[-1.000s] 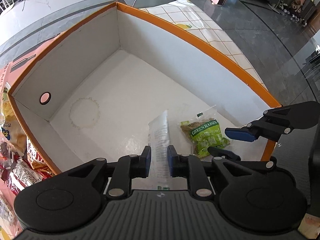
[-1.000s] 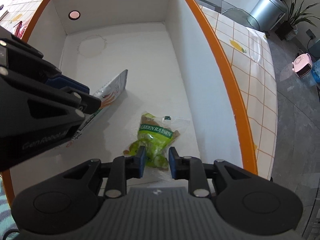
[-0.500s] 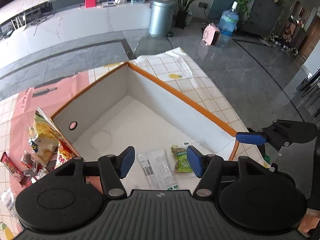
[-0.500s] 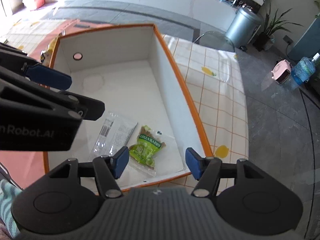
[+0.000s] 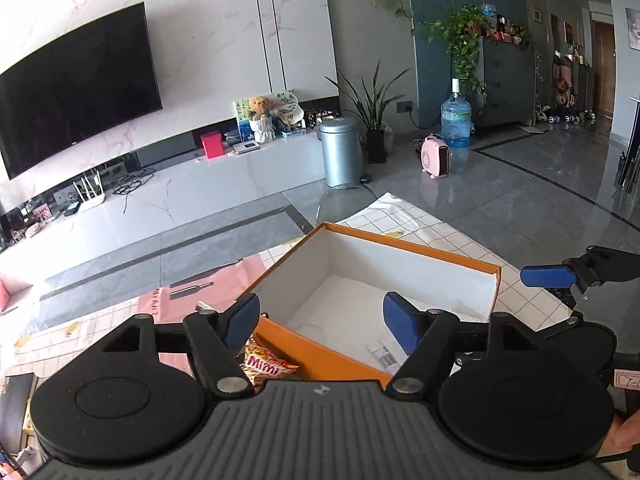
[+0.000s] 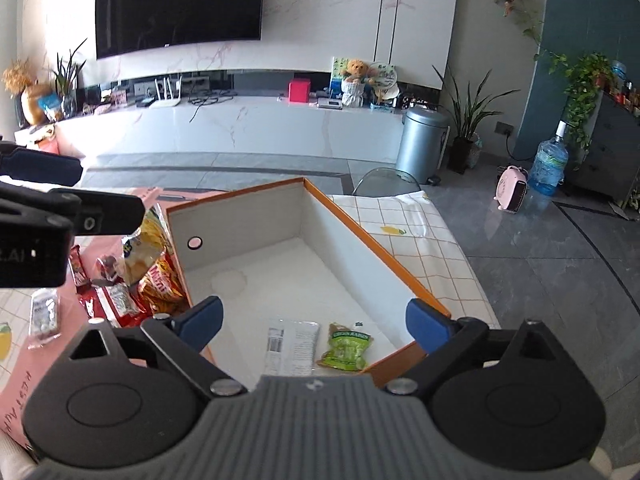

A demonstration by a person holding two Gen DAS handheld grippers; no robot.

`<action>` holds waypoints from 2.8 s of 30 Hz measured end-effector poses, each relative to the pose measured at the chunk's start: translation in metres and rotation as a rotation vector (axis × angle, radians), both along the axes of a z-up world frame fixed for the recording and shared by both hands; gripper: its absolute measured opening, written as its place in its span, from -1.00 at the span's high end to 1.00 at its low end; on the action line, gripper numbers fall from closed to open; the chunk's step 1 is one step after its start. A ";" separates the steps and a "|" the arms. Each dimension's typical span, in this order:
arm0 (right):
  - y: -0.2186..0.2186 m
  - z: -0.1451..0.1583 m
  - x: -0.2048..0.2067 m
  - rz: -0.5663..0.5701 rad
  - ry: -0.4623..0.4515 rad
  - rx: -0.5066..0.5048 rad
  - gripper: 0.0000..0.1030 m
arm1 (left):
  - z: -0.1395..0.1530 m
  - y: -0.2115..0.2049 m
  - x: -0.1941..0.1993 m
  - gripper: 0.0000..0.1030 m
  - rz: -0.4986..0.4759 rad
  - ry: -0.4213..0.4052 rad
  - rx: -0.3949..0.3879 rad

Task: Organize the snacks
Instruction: 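Move both tools back over the remaining snacks on the mat, then grasp the yogurt hawthorn ball pack with the left tool while the right tool grasps the yellow packet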

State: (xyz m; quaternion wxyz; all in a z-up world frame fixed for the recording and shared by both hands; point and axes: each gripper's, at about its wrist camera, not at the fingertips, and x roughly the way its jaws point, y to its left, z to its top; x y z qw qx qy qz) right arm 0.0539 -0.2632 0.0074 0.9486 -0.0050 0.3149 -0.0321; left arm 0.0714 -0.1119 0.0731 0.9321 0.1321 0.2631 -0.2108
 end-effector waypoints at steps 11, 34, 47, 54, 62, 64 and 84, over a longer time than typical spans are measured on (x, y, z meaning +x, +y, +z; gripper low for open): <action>0.071 -0.025 -0.045 -0.041 -0.072 0.132 -0.89 | -0.030 0.068 -0.028 -0.70 0.124 0.030 -0.061; 0.150 -0.111 -0.008 0.024 0.096 0.039 -0.57 | -0.135 0.204 -0.012 -0.57 0.381 0.266 -0.201; 0.170 -0.133 0.037 0.066 0.127 0.034 -0.29 | -0.161 0.234 0.024 -0.63 0.514 0.292 -0.226; 0.186 -0.137 0.054 0.096 0.150 0.110 -0.33 | -0.171 0.224 0.049 -0.71 0.561 0.332 -0.254; 0.201 -0.155 0.071 0.112 0.224 0.185 -0.62 | -0.190 0.217 0.073 -0.72 0.617 0.391 -0.223; 0.205 -0.159 0.074 0.118 0.237 0.196 -0.66 | -0.194 0.218 0.075 -0.80 0.623 0.396 -0.223; 0.223 -0.166 0.061 0.208 0.259 0.045 -0.08 | -0.192 0.223 0.058 -0.46 0.537 0.448 -0.133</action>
